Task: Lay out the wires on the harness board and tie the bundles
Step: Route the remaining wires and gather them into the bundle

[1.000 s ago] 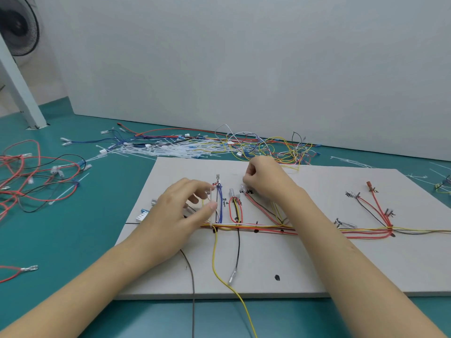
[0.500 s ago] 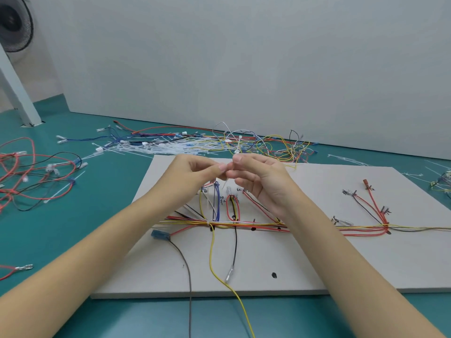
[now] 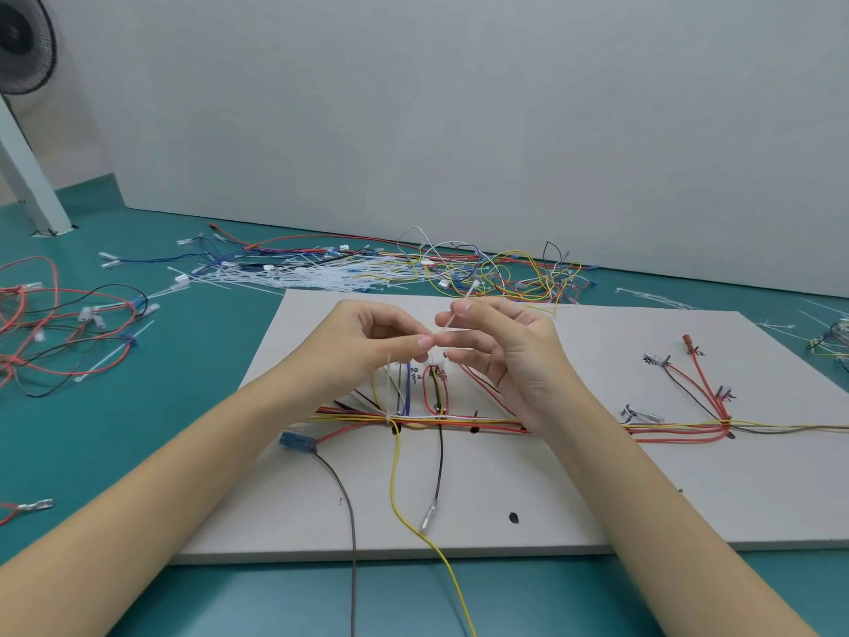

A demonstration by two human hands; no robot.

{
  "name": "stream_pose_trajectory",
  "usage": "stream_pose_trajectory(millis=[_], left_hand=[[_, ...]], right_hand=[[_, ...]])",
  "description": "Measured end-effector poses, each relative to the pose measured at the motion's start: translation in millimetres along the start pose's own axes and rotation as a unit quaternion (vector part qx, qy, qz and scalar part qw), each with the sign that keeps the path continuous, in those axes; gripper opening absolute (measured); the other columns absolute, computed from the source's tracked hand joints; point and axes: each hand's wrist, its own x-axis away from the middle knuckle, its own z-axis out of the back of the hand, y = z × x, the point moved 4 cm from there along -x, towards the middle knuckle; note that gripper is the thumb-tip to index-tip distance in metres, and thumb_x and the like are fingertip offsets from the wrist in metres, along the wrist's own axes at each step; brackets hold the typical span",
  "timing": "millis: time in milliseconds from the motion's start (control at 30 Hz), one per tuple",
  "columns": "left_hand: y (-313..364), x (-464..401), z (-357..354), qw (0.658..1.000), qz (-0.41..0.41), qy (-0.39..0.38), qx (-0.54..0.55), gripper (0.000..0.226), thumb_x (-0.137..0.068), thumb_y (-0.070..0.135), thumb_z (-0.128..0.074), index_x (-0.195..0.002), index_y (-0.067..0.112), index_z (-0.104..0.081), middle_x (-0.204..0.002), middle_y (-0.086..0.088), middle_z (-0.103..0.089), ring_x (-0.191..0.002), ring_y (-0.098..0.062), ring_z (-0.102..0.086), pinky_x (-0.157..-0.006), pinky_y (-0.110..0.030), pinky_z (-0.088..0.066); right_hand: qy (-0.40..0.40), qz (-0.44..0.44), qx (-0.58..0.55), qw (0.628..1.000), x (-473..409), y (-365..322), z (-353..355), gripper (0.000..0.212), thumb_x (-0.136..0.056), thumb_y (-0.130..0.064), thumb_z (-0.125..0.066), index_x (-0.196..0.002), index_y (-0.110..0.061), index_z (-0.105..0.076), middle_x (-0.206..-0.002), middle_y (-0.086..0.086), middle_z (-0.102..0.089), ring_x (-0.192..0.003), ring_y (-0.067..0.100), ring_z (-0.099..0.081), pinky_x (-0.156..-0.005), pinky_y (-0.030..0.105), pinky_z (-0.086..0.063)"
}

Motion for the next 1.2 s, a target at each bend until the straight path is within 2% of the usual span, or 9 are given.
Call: stream_pose_trajectory(millis=[67, 200, 433, 600, 700, 800, 967, 1200], left_hand=[[-1, 0, -2, 0.999, -0.007, 0.016, -0.027, 0.018, -0.084, 0.001, -0.07, -0.076, 0.017, -0.074, -0.069, 0.003, -0.072, -0.068, -0.006, -0.067, -0.069, -0.015, -0.052], [-2, 1, -2, 0.998, -0.007, 0.045, -0.047, 0.016, -0.085, 0.003, -0.069, -0.076, 0.016, -0.072, -0.071, 0.004, -0.072, -0.07, -0.006, -0.066, -0.072, -0.018, -0.053], [-8, 1, 1, 0.996, -0.001, 0.06, -0.072, 0.02, -0.085, 0.005, -0.07, -0.073, 0.02, -0.071, -0.071, 0.007, -0.071, -0.071, -0.007, -0.063, -0.073, -0.022, -0.052], [-10, 1, 3, 0.994, 0.005, 0.062, -0.089, 0.018, -0.085, 0.007, -0.072, -0.074, 0.021, -0.073, -0.074, 0.006, -0.072, -0.073, -0.007, -0.064, -0.073, -0.02, -0.051], [-12, 3, 4, 0.991, 0.016, 0.055, -0.117, 0.011, -0.085, 0.014, -0.073, -0.076, 0.02, -0.075, -0.076, 0.0, -0.073, -0.068, -0.006, -0.061, -0.067, -0.021, -0.05], [-14, 5, 6, 0.981, 0.027, 0.036, -0.187, 0.011, -0.084, 0.022, -0.074, -0.073, 0.02, -0.075, -0.072, -0.007, -0.07, -0.059, -0.007, -0.052, -0.059, -0.023, -0.043], [-19, 7, -1, 0.968, 0.052, -0.011, -0.246, 0.015, -0.077, 0.019, -0.08, -0.065, 0.028, -0.076, -0.063, 0.009, -0.07, -0.052, 0.0, -0.058, -0.05, -0.008, -0.041], [-23, 5, -5, 0.967, 0.051, -0.007, -0.25, 0.009, -0.072, 0.022, -0.085, -0.073, 0.029, -0.079, -0.064, 0.02, -0.068, -0.058, 0.002, -0.06, -0.053, -0.007, -0.041]], right_hand=[[0.02, 0.017, 0.024, 0.999, 1, -1, 5, 0.007, -0.087, -0.009, -0.066, -0.086, -0.003, -0.07, -0.081, 0.013, -0.073, -0.065, 0.02, -0.071, -0.053, 0.021, -0.054], [0.041, 0.03, 0.064, 0.997, 4, -3, 15, 0.013, -0.089, -0.012, -0.066, -0.092, -0.001, -0.073, -0.087, 0.015, -0.074, -0.071, 0.021, -0.073, -0.056, 0.021, -0.055], [0.016, -0.013, 0.09, 0.996, 7, 1, 21, 0.016, -0.091, -0.012, -0.062, -0.096, 0.0, -0.07, -0.087, 0.017, -0.074, -0.071, 0.021, -0.073, -0.055, 0.021, -0.056], [-0.008, -0.04, 0.178, 0.983, 8, -3, 27, 0.017, -0.093, -0.013, -0.06, -0.094, 0.001, -0.07, -0.085, 0.016, -0.074, -0.068, 0.018, -0.071, -0.051, 0.02, -0.053], [0.0, -0.059, 0.221, 0.973, 9, -9, 35, 0.014, -0.09, -0.01, -0.064, -0.09, 0.001, -0.072, -0.079, 0.015, -0.073, -0.063, 0.017, -0.068, -0.045, 0.019, -0.048], [0.051, -0.048, 0.263, 0.962, 10, -21, 48, 0.011, -0.086, -0.009, -0.067, -0.081, 0.0, -0.072, -0.072, 0.015, -0.072, -0.057, 0.017, -0.067, -0.04, 0.019, -0.044], [0.088, -0.041, 0.342, 0.935, 14, -33, 64, 0.014, -0.084, -0.006, -0.067, -0.073, 0.003, -0.071, -0.062, 0.013, -0.07, -0.048, 0.014, -0.063, -0.036, 0.019, -0.041], [0.084, -0.061, 0.381, 0.919, 12, -24, 60, 0.014, -0.083, -0.003, -0.065, -0.071, 0.003, -0.071, -0.059, 0.012, -0.069, -0.047, 0.014, -0.063, -0.035, 0.019, -0.04]])
